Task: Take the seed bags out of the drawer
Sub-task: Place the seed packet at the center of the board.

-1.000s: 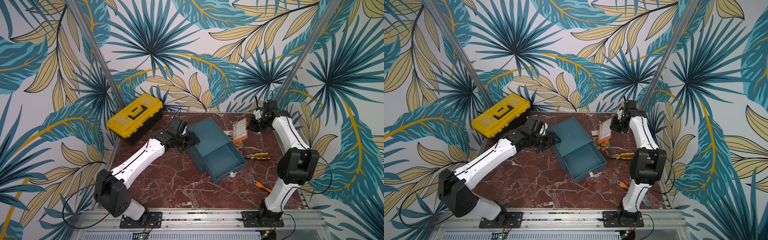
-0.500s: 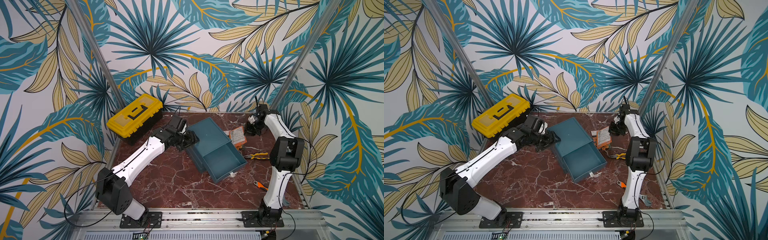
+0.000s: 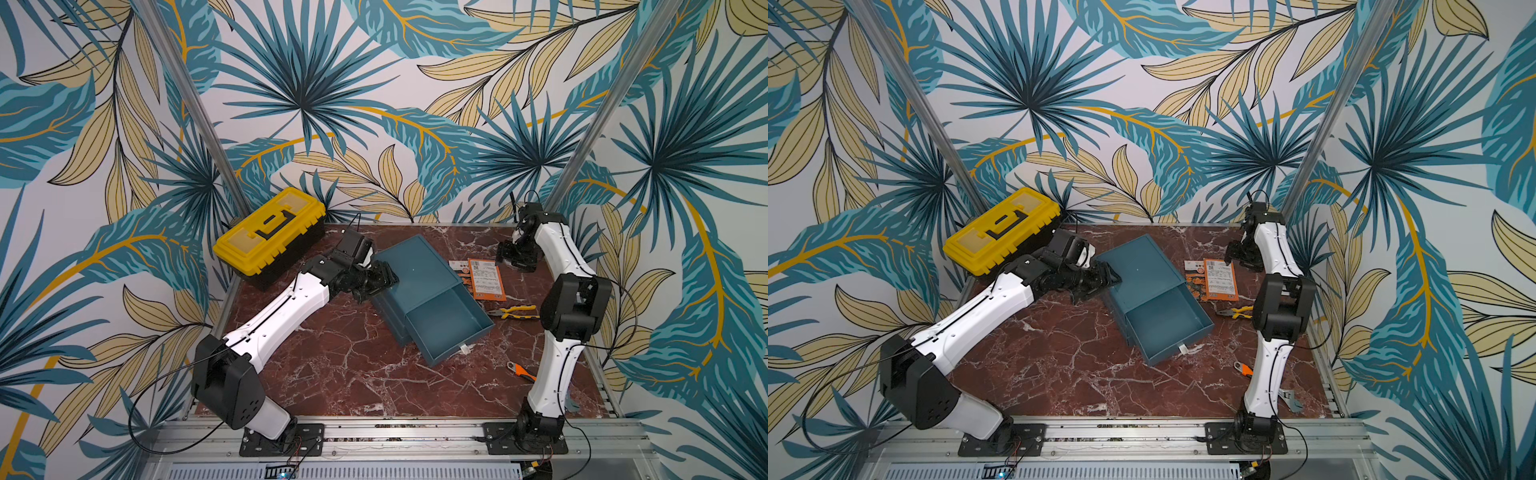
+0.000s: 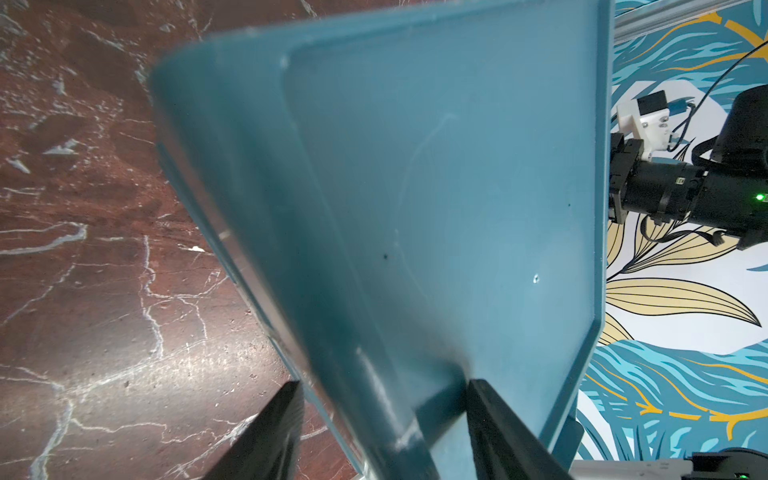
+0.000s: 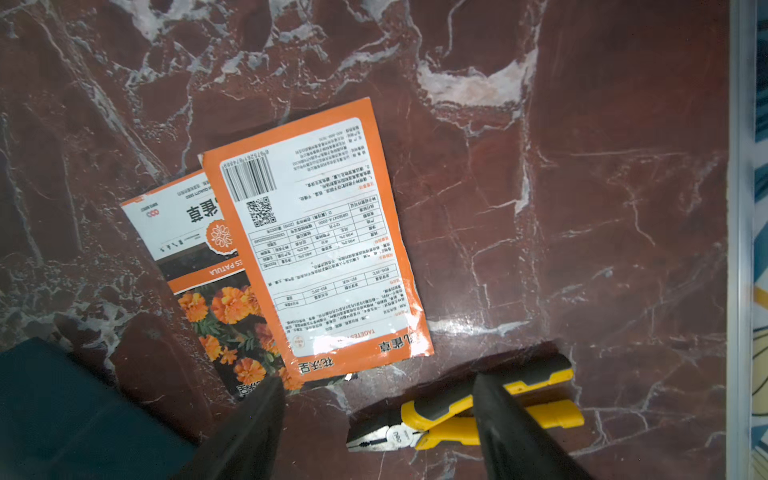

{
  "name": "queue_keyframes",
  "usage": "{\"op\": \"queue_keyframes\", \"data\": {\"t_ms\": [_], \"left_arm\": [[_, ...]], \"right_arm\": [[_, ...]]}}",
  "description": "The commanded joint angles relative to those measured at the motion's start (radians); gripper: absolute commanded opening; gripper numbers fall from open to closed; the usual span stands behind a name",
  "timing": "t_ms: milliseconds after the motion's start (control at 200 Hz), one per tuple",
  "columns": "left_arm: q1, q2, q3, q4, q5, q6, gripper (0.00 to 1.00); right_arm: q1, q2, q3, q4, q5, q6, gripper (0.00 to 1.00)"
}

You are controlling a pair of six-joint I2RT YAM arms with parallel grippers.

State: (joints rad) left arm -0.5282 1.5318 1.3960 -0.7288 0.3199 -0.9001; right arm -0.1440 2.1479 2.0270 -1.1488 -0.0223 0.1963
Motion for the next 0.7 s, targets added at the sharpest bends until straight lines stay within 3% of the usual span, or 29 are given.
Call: {"op": "queue_keyframes", "data": {"t_ms": [0,270,471,611,691], "left_arm": [[0.01,0.015,0.028,-0.048,-0.026,0.023,0.66],[0.009,0.0,0.026,-0.048,-0.036,0.023,0.66],[0.009,-0.008,0.037,-0.061,-0.049,0.03,0.66],[0.008,-0.008,0.035,-0.061,-0.047,0.029,0.66],[0.008,-0.006,0.037,-0.063,-0.05,0.03,0.66]], "right_arm": [[0.001,-0.114,-0.04,-0.031,-0.015,0.066,0.75],[0.007,-0.484,-0.372,0.045,-0.121,0.122,0.67],[0.013,-0.812,-0.651,0.049,-0.195,0.132,0.55],[0.017,-1.026,-0.801,0.042,-0.292,0.163,0.42],[0.02,-1.131,-0.863,0.027,-0.347,0.186,0.3]]}}
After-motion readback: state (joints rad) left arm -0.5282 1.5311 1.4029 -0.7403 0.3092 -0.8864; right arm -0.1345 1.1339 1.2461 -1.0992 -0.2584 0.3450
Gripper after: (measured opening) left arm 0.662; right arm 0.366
